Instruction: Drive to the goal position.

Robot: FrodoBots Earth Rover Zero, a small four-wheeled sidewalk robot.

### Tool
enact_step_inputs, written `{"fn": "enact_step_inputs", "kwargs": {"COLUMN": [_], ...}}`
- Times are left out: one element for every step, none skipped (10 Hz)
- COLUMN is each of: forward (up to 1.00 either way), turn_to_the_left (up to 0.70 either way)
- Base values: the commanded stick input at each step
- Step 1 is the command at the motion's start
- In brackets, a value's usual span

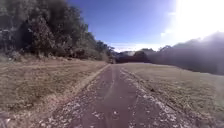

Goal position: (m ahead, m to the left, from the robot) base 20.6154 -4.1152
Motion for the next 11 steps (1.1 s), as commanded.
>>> {"fn": "enact_step_inputs", "kwargs": {"forward": [0.60, 0.60, 0.60, 0.60, 0.60, 0.60, 0.60, 0.60, 0.60, 0.60, 0.60], "turn_to_the_left": [0.00, 0.00, 0.00, 0.00, 0.00, 0.00, 0.00, 0.00, 0.00, 0.00, 0.00]}}
